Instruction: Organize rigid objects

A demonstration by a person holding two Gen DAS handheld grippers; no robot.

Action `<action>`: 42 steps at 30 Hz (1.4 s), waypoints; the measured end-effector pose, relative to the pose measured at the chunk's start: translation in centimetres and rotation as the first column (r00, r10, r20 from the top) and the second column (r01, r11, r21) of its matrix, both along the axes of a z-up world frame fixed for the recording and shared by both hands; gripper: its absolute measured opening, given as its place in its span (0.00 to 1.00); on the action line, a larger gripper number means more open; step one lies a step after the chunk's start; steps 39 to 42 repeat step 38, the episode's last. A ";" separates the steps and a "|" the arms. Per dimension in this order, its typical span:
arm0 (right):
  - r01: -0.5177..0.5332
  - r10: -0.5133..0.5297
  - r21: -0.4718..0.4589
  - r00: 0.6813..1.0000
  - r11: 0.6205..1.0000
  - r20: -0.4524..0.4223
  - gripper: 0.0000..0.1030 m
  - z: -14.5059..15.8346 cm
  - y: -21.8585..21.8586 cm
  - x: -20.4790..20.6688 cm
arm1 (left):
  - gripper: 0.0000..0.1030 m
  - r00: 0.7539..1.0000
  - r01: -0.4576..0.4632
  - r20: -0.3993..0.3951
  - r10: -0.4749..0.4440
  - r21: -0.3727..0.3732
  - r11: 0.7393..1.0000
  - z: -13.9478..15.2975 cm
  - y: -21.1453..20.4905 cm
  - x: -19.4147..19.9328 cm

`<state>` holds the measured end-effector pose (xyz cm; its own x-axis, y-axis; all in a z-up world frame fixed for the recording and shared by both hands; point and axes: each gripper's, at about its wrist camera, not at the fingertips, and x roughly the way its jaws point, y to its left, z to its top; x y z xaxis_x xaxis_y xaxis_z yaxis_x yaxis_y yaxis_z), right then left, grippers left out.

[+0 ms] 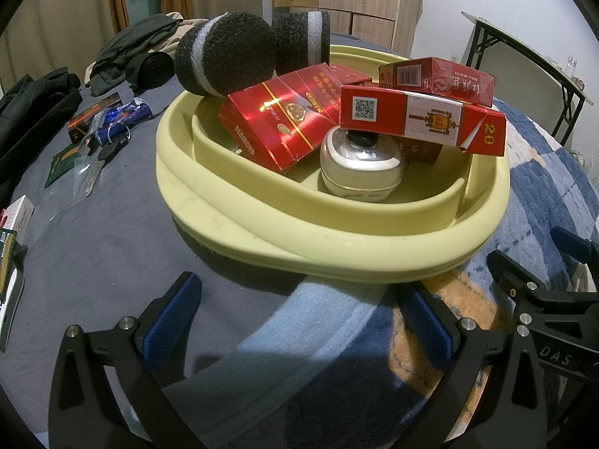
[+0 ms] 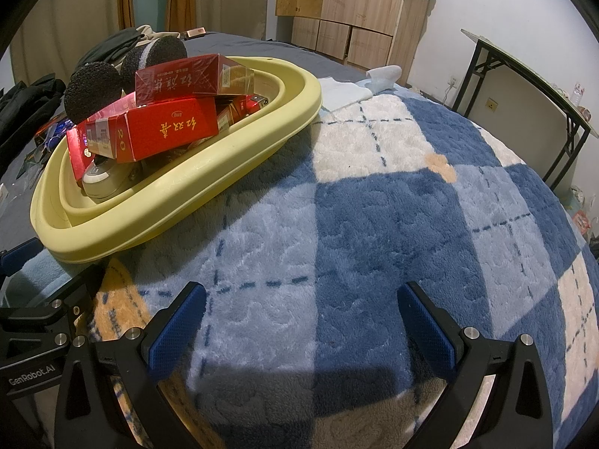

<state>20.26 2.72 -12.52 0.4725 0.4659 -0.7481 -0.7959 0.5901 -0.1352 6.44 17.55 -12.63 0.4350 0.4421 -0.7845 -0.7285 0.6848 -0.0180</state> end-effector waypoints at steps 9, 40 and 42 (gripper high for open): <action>0.000 0.000 0.000 1.000 1.000 0.000 1.00 0.0 0.0 0.0 | 1.00 1.000 0.000 -0.001 0.000 0.001 1.000 0.0 0.0 0.0; 0.000 0.000 0.000 1.000 1.000 -0.003 1.00 0.0 -0.1 0.0 | 1.00 1.000 -0.004 0.001 0.004 0.001 1.000 0.0 -0.2 0.2; 0.000 0.000 0.000 1.000 1.000 -0.003 1.00 0.0 -0.1 0.0 | 1.00 1.000 -0.004 0.001 0.004 0.001 1.000 0.0 -0.2 0.2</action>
